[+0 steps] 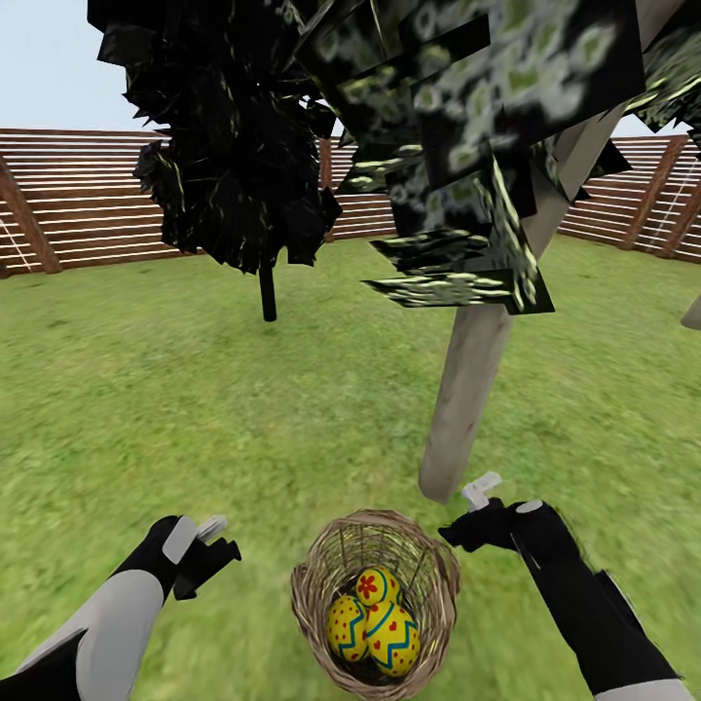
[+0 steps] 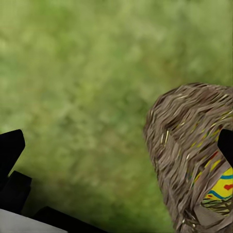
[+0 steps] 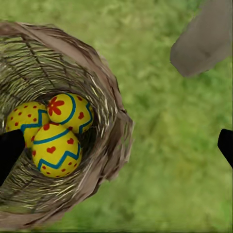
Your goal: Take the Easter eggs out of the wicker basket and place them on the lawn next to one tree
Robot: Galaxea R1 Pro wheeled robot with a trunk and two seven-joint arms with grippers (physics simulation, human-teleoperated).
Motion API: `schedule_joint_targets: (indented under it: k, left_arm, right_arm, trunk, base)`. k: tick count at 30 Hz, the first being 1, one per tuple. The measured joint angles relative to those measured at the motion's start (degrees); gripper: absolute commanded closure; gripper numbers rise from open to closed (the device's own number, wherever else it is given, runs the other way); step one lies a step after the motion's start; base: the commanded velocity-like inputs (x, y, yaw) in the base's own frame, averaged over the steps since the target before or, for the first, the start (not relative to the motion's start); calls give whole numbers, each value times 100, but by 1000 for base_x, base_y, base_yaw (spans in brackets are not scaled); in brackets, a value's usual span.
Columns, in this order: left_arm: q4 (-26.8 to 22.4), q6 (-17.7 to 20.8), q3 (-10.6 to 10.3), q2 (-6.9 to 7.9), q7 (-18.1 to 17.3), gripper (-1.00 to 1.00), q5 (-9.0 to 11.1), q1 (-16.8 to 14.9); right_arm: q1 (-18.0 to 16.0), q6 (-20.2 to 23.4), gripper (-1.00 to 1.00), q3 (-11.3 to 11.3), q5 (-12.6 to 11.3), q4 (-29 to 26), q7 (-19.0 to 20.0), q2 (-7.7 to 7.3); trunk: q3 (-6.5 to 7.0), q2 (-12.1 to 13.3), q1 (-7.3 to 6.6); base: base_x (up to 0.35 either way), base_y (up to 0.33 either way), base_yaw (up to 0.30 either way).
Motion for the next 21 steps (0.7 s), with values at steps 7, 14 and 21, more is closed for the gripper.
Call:
schedule_joint_targets:
  k: [7, 14, 21]
  left_arm:
    - [-8, 1, 2, 2, 0, -100, 0, 2]
    - [-104, 8, 38, 345, -299, -100, 4, -3]
    - [-785, 36, 76, 855, -3923, -100, 112, -3]
  right_arm:
    - [1, 171, -100, 2228, 2, 113, -9, 17]
    - [0, 167, -100, 2579, 10, 717, -54, 226]
    - [0, 164, -100, 2558, 10, 814, -68, 238]
  trunk:
    - [0, 0, 0]
    - [0, 0, 0]
    - [1, 0, 0]
  base:
    - [0, 0, 3]
    - [0, 0, 261]
    - [0, 0, 141]
